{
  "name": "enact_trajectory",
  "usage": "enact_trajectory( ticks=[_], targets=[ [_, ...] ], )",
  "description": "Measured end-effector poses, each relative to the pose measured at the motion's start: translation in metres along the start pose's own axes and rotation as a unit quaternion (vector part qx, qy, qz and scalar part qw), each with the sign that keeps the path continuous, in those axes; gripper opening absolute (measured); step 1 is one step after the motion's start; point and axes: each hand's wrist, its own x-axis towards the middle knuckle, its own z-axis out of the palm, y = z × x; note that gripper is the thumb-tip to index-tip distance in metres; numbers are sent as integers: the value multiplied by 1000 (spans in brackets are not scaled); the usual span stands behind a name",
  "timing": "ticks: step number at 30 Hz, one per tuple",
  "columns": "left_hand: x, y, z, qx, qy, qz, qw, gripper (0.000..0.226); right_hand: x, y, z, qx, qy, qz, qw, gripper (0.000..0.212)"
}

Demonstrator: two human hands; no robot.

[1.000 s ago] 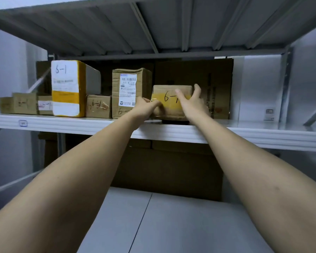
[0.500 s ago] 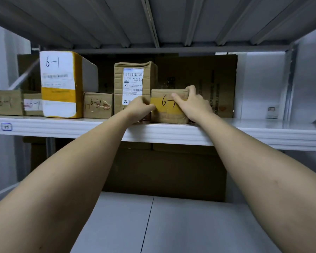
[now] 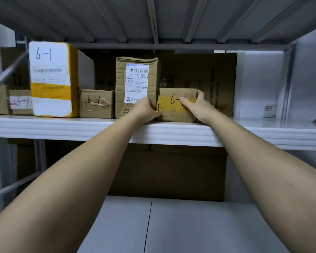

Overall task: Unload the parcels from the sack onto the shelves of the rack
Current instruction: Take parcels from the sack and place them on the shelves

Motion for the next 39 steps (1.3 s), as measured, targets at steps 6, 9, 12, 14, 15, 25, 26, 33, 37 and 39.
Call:
enact_trajectory(
  ticks=[6,9,12,14,15,25,26,33,37,39],
  targets=[
    [3,-5,5,40,-9,9,999,31,9,5,6,24,-30,17,999,97],
    [1,-3,5,53,-11,7,999,26,9,5,6,-20,-37,17,999,94],
    [1,-3,5,63,-12,8,998,26,10,6,7,-43,-35,16,998,88],
    [2,-4,5,63,-14,6,998,27,10,5,8,-58,-33,18,998,81],
    [3,-5,5,63,-15,4,998,28,11,4,8,-66,-31,22,997,77],
    [3,-1,5,122,52,59,989,30,8,3,6,-102,-19,39,994,64],
    [3,3,4,168,93,99,976,29,7,3,7,-101,-20,40,994,69],
    [33,36,-1,549,120,320,762,58,-1,-1,5,-93,0,14,996,90],
    [54,44,-8,664,94,287,684,61,-1,1,2,-92,21,-18,995,89],
    [56,43,-11,687,74,270,671,58,0,1,2,-100,22,-26,994,86]
  ],
)
